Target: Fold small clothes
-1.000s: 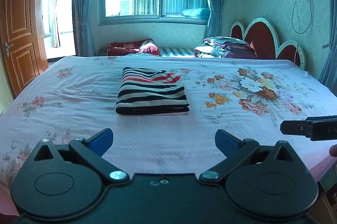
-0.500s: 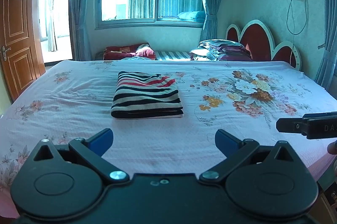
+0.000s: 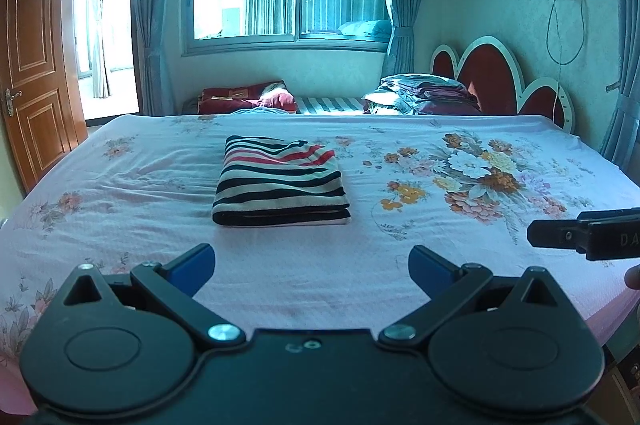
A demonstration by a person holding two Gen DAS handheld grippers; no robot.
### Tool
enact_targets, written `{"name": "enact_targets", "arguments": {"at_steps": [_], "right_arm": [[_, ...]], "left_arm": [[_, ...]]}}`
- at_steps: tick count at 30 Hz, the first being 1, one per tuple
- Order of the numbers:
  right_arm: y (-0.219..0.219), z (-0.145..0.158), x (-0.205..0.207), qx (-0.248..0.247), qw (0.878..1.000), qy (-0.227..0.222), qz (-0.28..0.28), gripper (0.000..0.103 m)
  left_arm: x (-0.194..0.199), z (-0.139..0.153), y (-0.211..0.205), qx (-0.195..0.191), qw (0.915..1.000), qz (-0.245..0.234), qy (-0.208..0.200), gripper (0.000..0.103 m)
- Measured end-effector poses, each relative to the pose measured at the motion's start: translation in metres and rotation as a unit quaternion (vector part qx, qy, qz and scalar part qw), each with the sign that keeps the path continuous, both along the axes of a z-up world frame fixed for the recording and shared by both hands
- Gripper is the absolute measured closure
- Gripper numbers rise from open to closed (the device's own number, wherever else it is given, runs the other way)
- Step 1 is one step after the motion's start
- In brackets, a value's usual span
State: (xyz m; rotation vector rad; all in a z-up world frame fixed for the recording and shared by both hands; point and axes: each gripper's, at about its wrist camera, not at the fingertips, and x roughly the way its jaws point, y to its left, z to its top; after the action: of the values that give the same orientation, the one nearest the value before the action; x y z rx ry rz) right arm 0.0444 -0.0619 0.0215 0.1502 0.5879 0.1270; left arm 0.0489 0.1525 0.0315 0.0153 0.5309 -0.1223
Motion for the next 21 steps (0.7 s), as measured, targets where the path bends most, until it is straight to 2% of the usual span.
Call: {"name": "enact_targets", "arguments": {"at_steps": [21], "right_arm": [[-0.0001,-0.0023,0.0043,-0.001,1.0,0.005,0.0,0.0]], "left_arm": [[0.0071,-0.0047,0.0026,0.002,1.0,-0.001,0.006,0.0]]}}
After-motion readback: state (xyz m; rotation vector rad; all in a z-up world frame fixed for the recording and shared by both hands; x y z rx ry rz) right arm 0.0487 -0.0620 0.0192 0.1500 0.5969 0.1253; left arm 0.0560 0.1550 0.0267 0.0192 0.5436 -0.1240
